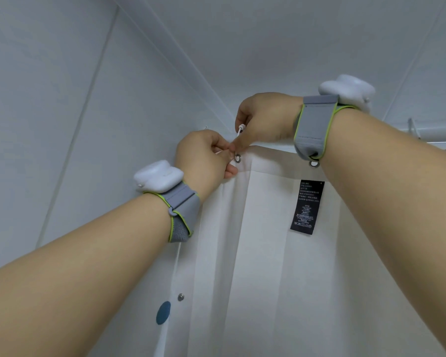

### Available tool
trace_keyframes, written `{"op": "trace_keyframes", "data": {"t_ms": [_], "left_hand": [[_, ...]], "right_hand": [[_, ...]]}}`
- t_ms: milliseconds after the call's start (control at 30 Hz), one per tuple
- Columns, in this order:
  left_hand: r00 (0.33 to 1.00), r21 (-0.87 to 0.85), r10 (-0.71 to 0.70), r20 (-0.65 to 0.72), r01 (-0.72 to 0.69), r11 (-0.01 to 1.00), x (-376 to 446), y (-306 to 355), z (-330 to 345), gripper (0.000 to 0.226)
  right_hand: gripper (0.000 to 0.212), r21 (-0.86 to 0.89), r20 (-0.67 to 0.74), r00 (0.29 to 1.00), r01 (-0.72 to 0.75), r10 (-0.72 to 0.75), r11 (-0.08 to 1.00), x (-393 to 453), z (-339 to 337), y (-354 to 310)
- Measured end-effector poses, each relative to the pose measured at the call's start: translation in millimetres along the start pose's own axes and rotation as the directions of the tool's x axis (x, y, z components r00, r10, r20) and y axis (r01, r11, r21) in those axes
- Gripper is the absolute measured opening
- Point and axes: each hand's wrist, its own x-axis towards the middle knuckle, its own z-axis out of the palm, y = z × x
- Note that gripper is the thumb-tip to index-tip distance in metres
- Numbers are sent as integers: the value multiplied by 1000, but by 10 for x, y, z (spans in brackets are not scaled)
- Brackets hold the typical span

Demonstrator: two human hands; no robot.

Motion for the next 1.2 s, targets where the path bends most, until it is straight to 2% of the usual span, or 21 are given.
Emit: {"op": "trace_keyframes", "data": {"t_ms": [200, 333, 600, 833, 967, 1067, 1133, 1200], "left_hand": [[998, 97, 36, -49, -31, 995, 13, 5, 4, 21], [999, 69, -4, -51, 8, 998, 20, 20, 6, 15], [998, -12, -48, -45, 48, 999, 36, 54, -32, 21], [1000, 33, -29, 11, 29, 999, 16, 44, -64, 21], [999, 45, -36, -4, 36, 998, 29, 27, -59, 19], [999, 151, 35, -31, -30, 988, 15, 13, -54, 13], [995, 248, 96, -7, -91, 964, -21, 33, -57, 12], [994, 273, 110, 18, -110, 956, -27, 43, -66, 13]], "right_hand": [[48, 10, 27, 999, 23, -23, 1000, -3, -31, 20], [47, 7, 21, 999, 37, -37, 999, 9, -31, 40], [41, 26, -7, 1000, 13, -12, 1000, 11, -23, 52], [41, 26, 31, 999, 14, -15, 1000, -7, -54, 46], [44, 24, 31, 999, 20, -20, 1000, 17, -39, 20], [46, 23, 9, 999, 32, -33, 999, 44, -20, 3], [48, 19, 0, 999, 47, -47, 999, 50, -8, -3], [47, 22, -4, 999, 51, -51, 998, 53, -2, -4]]}}
